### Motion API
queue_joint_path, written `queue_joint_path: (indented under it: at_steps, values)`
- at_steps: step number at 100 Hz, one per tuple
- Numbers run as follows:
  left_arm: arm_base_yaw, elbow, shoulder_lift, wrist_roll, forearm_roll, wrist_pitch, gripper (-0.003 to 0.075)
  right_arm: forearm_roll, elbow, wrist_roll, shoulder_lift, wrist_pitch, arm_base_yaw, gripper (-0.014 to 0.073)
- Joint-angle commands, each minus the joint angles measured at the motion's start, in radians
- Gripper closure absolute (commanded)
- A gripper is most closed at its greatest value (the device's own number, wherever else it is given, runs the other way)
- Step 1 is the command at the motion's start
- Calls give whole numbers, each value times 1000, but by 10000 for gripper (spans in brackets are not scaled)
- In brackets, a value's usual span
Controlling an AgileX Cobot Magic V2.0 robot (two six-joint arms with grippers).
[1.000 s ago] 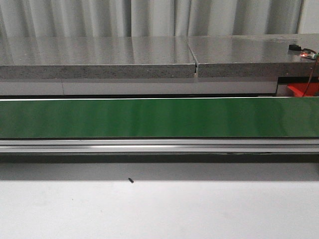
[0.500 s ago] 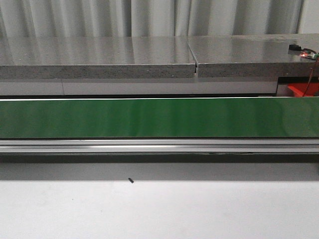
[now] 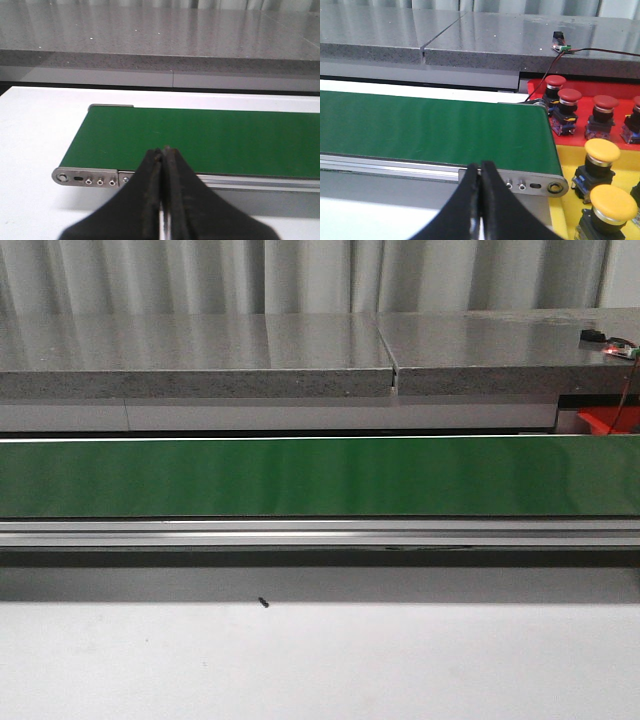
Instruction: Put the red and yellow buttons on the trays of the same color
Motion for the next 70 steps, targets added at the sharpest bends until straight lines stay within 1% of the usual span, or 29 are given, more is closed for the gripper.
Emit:
queue_joint_path:
  at_steps: [1,11,22,31,37,56,70]
  values:
    - [-20,22,-31,-92,77,-135,741,-7,-16,-2,-19,-83,3,702]
    - [-58,89,-74,-92,92,-203,741,-7,-16,-2,-19,-83,3,702]
    - [-109,155,-95,-92,99,-246,741,-7,-16,-2,-19,-83,3,702]
    - [-121,195,-95,-107,99,-273,741,-7,-16,-2,-19,-83,3,702]
    - [-121,196,-95,-118,99,-260,741,-7,-16,-2,-19,-83,3,702]
    - [-121,195,-95,-118,125,-320,741,-7,-16,-2,-19,-83,3,702]
    - [-121,195,-95,-118,125,-324,741,-7,-16,-2,-19,-83,3,702]
